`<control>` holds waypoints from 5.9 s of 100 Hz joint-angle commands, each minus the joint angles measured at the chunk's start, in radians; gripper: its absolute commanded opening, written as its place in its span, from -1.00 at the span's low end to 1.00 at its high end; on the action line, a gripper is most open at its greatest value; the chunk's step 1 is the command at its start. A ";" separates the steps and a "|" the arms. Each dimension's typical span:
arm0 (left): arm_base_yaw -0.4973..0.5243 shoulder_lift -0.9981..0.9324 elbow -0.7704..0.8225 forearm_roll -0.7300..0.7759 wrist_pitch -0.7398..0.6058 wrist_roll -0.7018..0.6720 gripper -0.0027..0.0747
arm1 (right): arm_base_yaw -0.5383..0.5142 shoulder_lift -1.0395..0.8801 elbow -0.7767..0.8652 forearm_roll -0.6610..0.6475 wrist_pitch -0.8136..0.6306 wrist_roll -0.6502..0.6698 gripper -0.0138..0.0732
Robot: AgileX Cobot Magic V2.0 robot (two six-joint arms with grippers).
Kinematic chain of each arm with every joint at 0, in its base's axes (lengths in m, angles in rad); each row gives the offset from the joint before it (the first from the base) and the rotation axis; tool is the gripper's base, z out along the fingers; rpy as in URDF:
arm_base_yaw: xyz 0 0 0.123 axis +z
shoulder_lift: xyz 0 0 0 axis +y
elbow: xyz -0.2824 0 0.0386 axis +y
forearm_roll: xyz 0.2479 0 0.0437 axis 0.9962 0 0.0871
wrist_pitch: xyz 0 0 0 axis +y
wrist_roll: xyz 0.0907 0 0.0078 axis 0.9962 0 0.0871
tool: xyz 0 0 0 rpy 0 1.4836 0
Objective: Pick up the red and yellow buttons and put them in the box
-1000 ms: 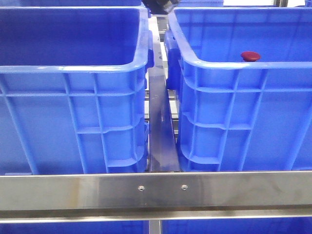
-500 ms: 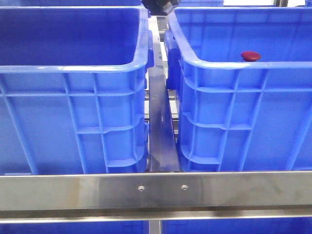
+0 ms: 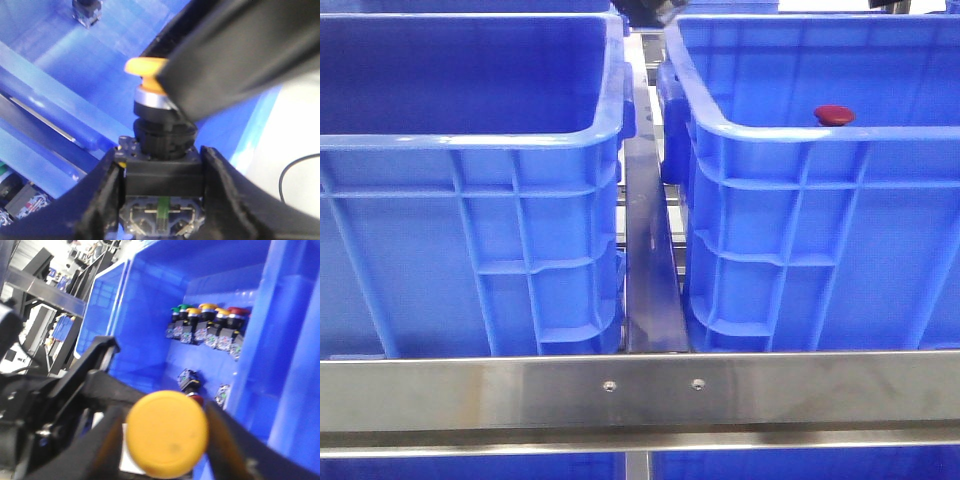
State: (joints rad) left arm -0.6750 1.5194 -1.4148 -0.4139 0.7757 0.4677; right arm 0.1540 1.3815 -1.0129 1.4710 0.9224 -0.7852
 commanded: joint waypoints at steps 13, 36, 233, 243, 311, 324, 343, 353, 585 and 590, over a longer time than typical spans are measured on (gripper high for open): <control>-0.009 -0.032 -0.028 -0.032 -0.036 -0.001 -0.70 | 0.001 -0.028 -0.033 0.068 0.030 -0.018 0.04; -0.009 -0.032 -0.028 -0.032 -0.027 -0.001 0.68 | -0.004 -0.028 -0.033 0.068 0.023 -0.020 0.04; -0.009 -0.032 -0.028 -0.032 0.016 -0.001 0.86 | -0.240 0.427 -0.293 -0.539 -0.861 -0.153 0.03; -0.009 -0.032 -0.028 -0.032 0.016 -0.001 0.86 | -0.240 0.441 -0.293 -0.539 -0.861 -0.153 0.03; -0.009 -0.032 -0.028 -0.032 0.016 -0.001 0.86 | -0.279 0.414 -0.293 -0.539 -0.743 -0.153 0.44; -0.009 -0.032 -0.028 -0.032 0.016 -0.001 0.86 | -0.308 0.364 -0.293 -0.539 -0.679 -0.153 0.44; -0.009 -0.032 -0.028 -0.032 0.016 -0.001 0.86 | -0.346 0.244 -0.257 -0.539 -0.570 -0.152 0.44; -0.009 -0.032 -0.028 -0.032 0.016 -0.001 0.86 | -0.351 0.169 -0.205 -0.539 -0.569 -0.151 0.43; 0.034 -0.922 0.816 0.110 -0.551 -0.001 -0.98 | -0.351 -1.159 0.615 -0.530 -0.475 -0.153 -0.84; 0.060 -0.933 0.837 0.110 -0.580 -0.001 -0.98 | -0.351 -1.159 0.615 -0.530 -0.474 -0.153 -0.84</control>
State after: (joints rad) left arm -0.6438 0.6070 -0.5776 -0.3199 0.3087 0.4677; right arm -0.1908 0.2142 -0.3754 0.9168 0.4887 -0.9267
